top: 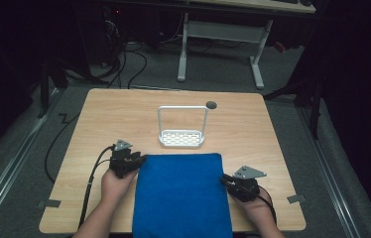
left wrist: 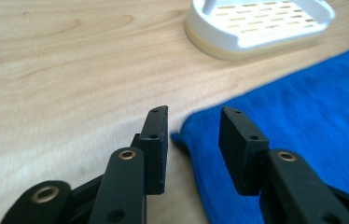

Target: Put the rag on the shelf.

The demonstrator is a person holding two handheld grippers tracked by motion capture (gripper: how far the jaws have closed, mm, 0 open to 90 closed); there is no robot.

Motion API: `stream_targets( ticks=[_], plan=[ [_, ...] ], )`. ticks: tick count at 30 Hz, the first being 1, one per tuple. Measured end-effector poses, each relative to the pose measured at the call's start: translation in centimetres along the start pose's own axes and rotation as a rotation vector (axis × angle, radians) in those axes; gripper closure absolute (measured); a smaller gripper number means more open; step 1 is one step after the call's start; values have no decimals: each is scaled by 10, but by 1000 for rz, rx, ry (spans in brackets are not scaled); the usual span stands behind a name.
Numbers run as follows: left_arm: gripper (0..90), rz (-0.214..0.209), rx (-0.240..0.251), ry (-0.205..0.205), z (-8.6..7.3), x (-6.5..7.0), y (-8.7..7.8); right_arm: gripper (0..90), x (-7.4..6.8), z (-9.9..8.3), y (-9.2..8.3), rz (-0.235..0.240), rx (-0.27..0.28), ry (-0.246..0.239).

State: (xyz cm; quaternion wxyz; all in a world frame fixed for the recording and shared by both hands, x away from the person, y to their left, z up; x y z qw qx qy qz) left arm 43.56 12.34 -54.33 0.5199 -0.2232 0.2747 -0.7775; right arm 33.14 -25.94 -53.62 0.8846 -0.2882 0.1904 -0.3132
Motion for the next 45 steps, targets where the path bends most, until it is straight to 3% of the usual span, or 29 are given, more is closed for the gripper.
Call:
stream_targets(
  ticks=[6,11,15,18,21,24,27,37,39,45],
  plan=[
    [696,36,1,45,-2,4,4,777,2,-1,-1,-7,3,2],
    [799,41,13,86,-6,9,2,716,4,0,1,-11,21,16],
    [851,23,5,85,-6,8,2,652,6,6,4,-23,62,60],
    [858,25,6,91,-6,9,1,609,13,17,8,-71,100,84],
    [860,21,5,90,-6,9,1,588,24,25,15,-119,89,95],
    [859,15,4,86,-6,9,1,577,38,32,27,-128,75,149],
    [859,10,3,82,-6,8,2,577,50,37,38,-134,56,163],
    [859,-4,-2,71,-6,7,2,660,61,42,48,-137,24,180],
    [859,-5,-2,71,-6,7,2,721,58,42,49,-153,7,154],
    [862,-8,-3,71,-6,7,2,878,52,46,52,-138,-27,135]
  ],
)
Point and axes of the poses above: each handheld gripper's, and its own axes: y roughly forward along the jaws, z roughly out of its top, x roughly to its right, the point moved 2 cm from there along y, roughly forward along the jaws, and after that the axes turned 15 degrees about z, right-handed, at the moved point
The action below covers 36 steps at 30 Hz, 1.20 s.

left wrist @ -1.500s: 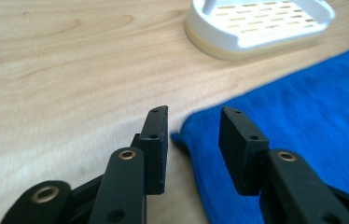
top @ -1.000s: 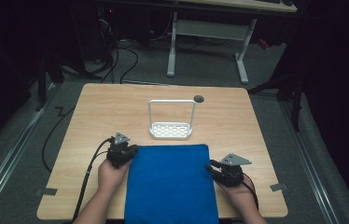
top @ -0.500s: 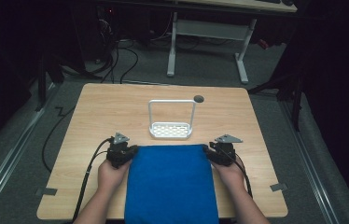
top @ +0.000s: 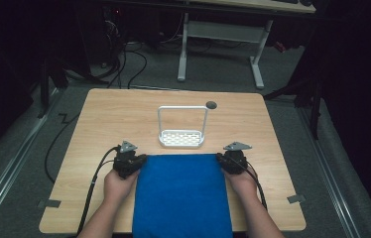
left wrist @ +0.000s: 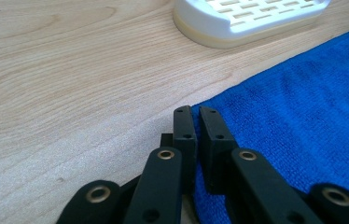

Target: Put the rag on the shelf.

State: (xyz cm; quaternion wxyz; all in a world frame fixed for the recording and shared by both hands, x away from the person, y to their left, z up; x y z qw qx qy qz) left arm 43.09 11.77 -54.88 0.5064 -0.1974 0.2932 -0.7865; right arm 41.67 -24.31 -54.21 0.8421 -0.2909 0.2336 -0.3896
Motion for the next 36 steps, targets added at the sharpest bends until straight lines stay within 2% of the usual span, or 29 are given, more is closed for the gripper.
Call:
stream_targets(
  ticks=[2,4,8,11,13,16,21,28,32,36],
  plan=[
    [862,-1,1,0,0,0,0,881,-3,0,0,-20,-3,-24],
    [864,3,-3,1,0,0,0,884,-5,-3,-1,-20,14,-14],
    [869,2,7,-2,0,1,-1,885,-12,-2,-9,11,59,-37],
    [871,-6,41,-10,0,-1,-4,886,-17,-2,-17,39,106,-44],
    [871,-10,72,-12,0,-1,-8,886,-19,-2,-20,31,116,-67],
    [872,-19,98,-30,-1,-2,-13,887,-20,-1,-25,24,140,-74],
    [874,-12,137,-13,2,-2,-26,887,-24,3,-36,51,202,-66],
    [875,-38,225,-46,9,-3,-44,887,-30,10,-53,66,279,-74],
    [876,-45,259,-70,12,-6,-53,887,-33,14,-62,73,312,-79],
    [876,-39,282,-64,17,-8,-64,887,-37,18,-73,89,353,-88]
  ],
)
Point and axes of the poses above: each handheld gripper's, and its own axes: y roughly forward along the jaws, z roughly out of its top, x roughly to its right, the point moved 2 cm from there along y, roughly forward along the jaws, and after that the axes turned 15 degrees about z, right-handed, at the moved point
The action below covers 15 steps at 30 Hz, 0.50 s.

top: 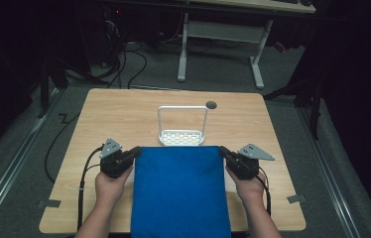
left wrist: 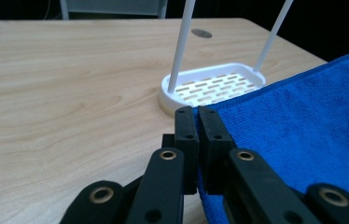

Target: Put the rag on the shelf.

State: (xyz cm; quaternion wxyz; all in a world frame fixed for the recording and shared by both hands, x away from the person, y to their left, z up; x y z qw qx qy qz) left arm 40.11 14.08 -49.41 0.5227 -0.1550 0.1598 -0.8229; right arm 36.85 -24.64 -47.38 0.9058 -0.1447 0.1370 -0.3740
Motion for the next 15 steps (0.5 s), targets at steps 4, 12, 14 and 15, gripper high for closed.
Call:
stream_targets(
  ticks=[4,12,14,15],
  plan=[
    [876,-6,33,7,8,3,-10,887,-7,8,-7,5,30,-20],
    [877,-26,118,31,28,13,-32,887,-23,22,-21,19,91,-66],
    [877,-32,136,31,32,16,-37,887,-26,26,-24,25,108,-71],
    [877,-35,144,38,34,17,-40,887,-27,28,-26,24,116,-75]
  ],
)
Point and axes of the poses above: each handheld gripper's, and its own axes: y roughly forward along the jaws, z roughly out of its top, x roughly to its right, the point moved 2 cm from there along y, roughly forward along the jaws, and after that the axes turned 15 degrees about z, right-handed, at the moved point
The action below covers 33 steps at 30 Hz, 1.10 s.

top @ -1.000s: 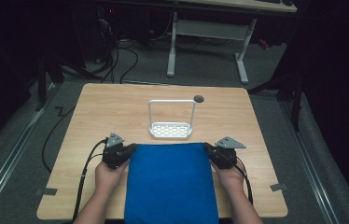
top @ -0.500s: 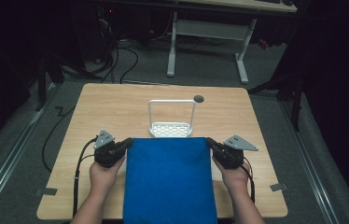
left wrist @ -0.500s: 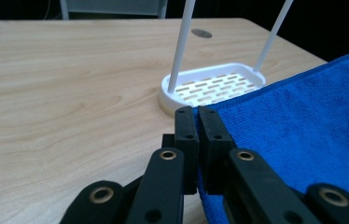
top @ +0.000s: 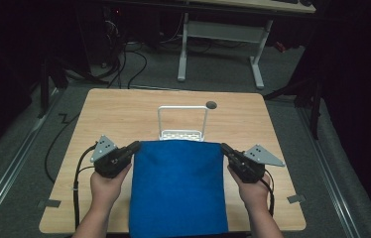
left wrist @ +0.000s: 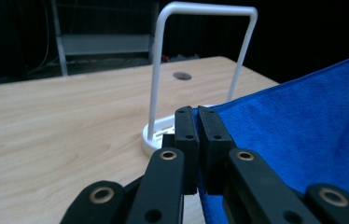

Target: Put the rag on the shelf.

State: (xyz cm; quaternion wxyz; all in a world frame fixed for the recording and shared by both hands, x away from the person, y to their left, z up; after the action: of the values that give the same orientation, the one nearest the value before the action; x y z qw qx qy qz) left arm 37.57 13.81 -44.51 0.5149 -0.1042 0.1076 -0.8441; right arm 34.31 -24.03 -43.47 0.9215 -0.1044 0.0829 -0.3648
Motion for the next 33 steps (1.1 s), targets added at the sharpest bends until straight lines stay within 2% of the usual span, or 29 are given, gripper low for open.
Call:
stream_targets(
  ticks=[11,14,16,19,23,27,33],
  plan=[
    [877,-29,95,26,25,14,-24,887,-9,21,-20,3,84,-34],
    [878,-24,117,34,33,17,-29,887,-13,29,-25,6,113,-46],
    [878,-21,133,39,40,17,-31,887,-16,36,-29,12,136,-48],
    [879,-23,164,42,53,18,-35,887,-20,49,-34,10,169,-80],
    [879,-21,194,67,71,19,-38,887,-25,67,-40,-1,216,-105],
    [879,-17,225,89,88,18,-39,886,-23,83,-42,-7,231,-114],
    [879,-15,234,89,104,13,-36,887,-15,101,-42,-23,225,-120]
  ],
)
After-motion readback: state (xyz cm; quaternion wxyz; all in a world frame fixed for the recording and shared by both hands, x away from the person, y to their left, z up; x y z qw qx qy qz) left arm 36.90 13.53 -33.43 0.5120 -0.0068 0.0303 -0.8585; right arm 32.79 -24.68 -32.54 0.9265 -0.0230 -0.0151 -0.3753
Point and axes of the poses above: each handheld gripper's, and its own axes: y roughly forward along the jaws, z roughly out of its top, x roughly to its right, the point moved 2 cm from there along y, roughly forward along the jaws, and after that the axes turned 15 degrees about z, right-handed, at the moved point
